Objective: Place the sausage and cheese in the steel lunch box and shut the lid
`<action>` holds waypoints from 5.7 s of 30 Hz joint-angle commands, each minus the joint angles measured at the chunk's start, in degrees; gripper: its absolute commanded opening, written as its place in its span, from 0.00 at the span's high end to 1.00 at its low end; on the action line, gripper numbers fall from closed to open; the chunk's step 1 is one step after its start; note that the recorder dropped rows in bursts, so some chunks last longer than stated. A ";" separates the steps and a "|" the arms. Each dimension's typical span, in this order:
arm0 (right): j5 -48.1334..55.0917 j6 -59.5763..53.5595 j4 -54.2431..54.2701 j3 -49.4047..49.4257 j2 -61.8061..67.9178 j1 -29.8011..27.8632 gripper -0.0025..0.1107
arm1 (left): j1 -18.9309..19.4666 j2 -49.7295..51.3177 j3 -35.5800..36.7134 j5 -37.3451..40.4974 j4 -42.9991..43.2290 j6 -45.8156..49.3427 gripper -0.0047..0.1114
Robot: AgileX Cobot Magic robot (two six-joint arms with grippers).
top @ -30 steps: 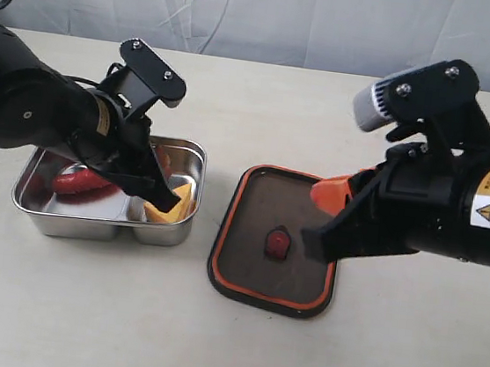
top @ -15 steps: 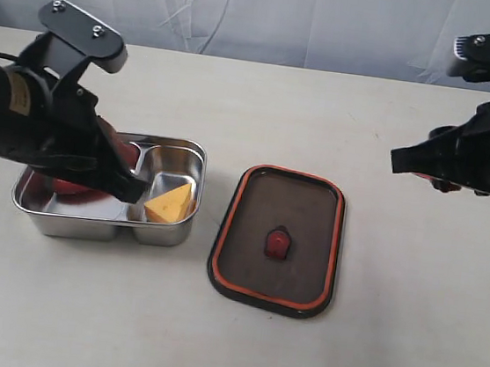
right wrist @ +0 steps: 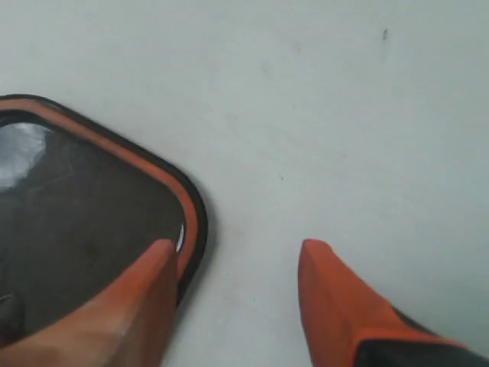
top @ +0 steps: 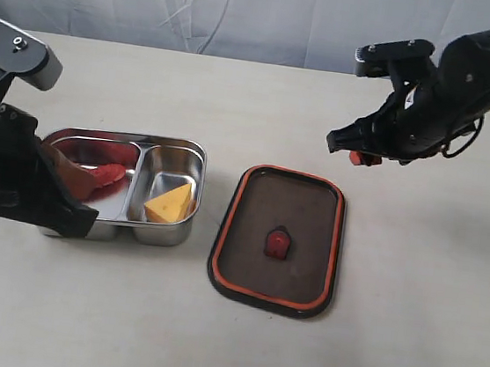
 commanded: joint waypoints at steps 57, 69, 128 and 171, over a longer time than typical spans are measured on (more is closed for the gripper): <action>6.96 -12.83 9.02 -6.51 1.19 -0.32 0.99 | -0.21 -0.94 0.32 -9.23 -19.12 2.09 0.47; 5.39 -14.78 19.00 -6.51 -9.82 -0.22 0.99 | -0.21 -0.94 0.32 -15.21 -47.14 18.06 0.47; 13.62 -47.23 57.07 -6.51 -10.79 -0.21 0.82 | -0.09 -0.94 0.32 -17.08 -55.98 42.05 0.96; 19.81 -26.99 38.15 -0.05 -36.02 -0.24 0.57 | 2.77 3.94 7.66 -24.15 43.96 40.36 0.96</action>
